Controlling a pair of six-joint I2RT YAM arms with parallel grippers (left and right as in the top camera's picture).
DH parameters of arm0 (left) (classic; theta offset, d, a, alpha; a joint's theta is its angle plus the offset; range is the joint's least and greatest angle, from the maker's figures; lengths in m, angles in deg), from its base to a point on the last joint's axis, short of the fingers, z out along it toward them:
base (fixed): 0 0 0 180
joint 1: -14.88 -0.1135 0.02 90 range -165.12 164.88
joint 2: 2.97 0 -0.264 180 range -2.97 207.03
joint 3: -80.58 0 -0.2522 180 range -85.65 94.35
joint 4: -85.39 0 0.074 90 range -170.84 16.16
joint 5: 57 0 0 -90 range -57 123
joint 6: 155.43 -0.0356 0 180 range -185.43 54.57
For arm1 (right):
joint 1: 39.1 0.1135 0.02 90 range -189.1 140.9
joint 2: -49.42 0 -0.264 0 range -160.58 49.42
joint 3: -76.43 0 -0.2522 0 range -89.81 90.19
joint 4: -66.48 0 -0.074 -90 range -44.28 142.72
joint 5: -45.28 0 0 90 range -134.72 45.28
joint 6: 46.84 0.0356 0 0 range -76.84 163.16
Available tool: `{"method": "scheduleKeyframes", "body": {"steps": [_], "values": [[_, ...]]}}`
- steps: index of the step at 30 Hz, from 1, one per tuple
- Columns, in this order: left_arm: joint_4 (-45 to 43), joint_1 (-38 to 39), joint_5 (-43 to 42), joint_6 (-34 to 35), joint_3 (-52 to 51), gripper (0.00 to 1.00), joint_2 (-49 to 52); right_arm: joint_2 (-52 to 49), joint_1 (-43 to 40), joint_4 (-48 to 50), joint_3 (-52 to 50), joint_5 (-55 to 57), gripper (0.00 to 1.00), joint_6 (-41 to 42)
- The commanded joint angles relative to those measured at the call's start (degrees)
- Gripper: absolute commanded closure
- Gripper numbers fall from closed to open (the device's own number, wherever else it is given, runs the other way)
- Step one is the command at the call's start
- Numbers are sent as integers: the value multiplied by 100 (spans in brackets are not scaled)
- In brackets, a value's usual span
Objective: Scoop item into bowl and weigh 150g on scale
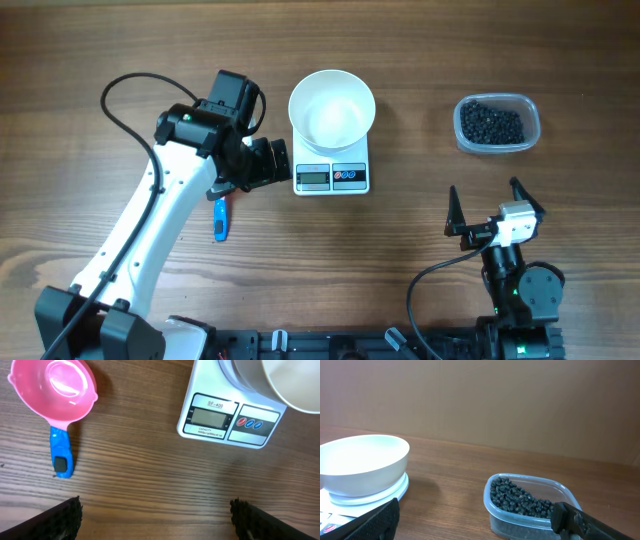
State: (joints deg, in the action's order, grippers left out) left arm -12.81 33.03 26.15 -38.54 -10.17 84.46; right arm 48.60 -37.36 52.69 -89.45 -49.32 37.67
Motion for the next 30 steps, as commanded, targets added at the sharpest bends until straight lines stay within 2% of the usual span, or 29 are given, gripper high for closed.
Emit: {"method": "scheduleKeyframes", "body": {"steps": [1, 16, 30], "values": [[-118, -37, 72, 11, -208, 0, 68, 61, 33, 11, -7, 76, 0, -48], [-105, -37, -13, -13, -236, 0, 603, 61, 33, 9, -7, 76, 0, -48], [-125, -37, -11, -116, -236, 0, 634, 61, 33, 9, -7, 76, 0, -48]]}}
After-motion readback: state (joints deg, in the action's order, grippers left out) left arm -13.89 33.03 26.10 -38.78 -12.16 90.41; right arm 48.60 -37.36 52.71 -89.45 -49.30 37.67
